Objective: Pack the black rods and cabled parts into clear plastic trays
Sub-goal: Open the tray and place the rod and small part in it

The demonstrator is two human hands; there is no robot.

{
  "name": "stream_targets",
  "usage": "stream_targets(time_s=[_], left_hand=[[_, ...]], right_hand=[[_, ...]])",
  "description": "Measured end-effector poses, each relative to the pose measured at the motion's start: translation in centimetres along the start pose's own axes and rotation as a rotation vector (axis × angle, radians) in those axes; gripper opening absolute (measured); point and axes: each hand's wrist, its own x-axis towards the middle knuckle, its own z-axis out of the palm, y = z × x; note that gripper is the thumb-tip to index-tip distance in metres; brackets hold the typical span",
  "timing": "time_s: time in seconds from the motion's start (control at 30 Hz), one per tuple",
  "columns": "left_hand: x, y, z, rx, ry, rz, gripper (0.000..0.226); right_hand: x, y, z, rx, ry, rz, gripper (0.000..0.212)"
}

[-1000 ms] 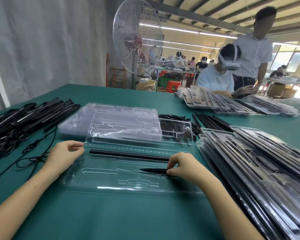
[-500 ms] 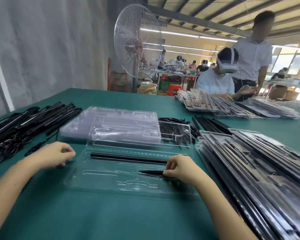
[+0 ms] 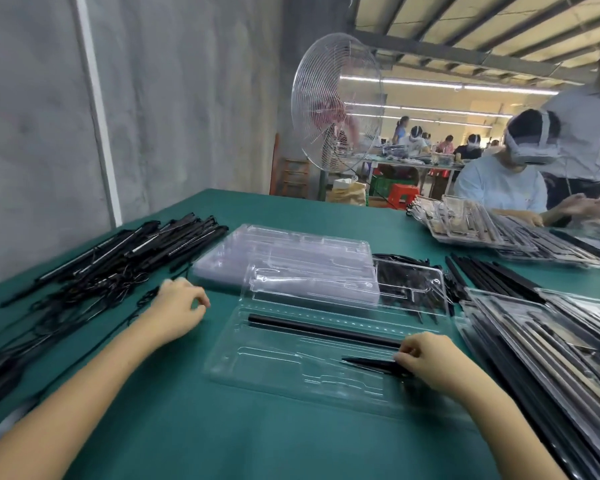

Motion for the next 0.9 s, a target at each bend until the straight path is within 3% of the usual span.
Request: stream_targets(time_s=[0.07, 0.1, 0.17, 0.23, 0.33, 0.5, 0.63, 0.73, 0.9], left_hand=[[0.4, -1.7, -0.3, 0.1, 0.296, -0.036, 0.019], [0.7, -2.6, -0.5, 0.142, 0.36, -0.077, 0.024], [1.6, -4.4, -0.9, 0.203, 0.316, -0.188, 0.037], [2.3, -5.9, -0.7, 0.239, 0.147, -0.313, 0.048], [3.0, -7.1, 0.5, 0.391, 0.002, -0.382, 0.043], [3.8, -8.0, 1.6, 0.365, 0.177, -0.325, 0.027], [5.0, -7.7, 0.6, 0.09, 0.259, -0.316, 0.022], [6.1, -7.9, -1.2, -0.009, 0.242, -0.255, 0.022], [7.2, -9.2, -4.2, 0.045, 0.226, -0.154, 0.021]], right_hand=[[0.0, -0.1, 0.0, -0.004, -0.01, -0.009, 0.017], [0.0, -0.1, 0.0, 0.0, -0.024, -0.016, 0.015], [-0.2, -0.1, 0.0, 0.014, -0.06, -0.023, 0.019], [-0.4, -0.1, -0.1, 0.013, -0.08, -0.035, 0.026], [-0.4, -0.2, 0.1, -0.013, -0.058, -0.044, 0.027], [-0.2, -0.2, 0.6, -0.02, -0.038, -0.044, 0.033], [-0.1, 0.0, 0.7, -0.021, -0.034, -0.045, 0.032], [0.0, 0.1, 0.8, -0.022, -0.036, -0.05, 0.031], [0.1, 0.2, 0.9, -0.027, -0.029, -0.06, 0.029]])
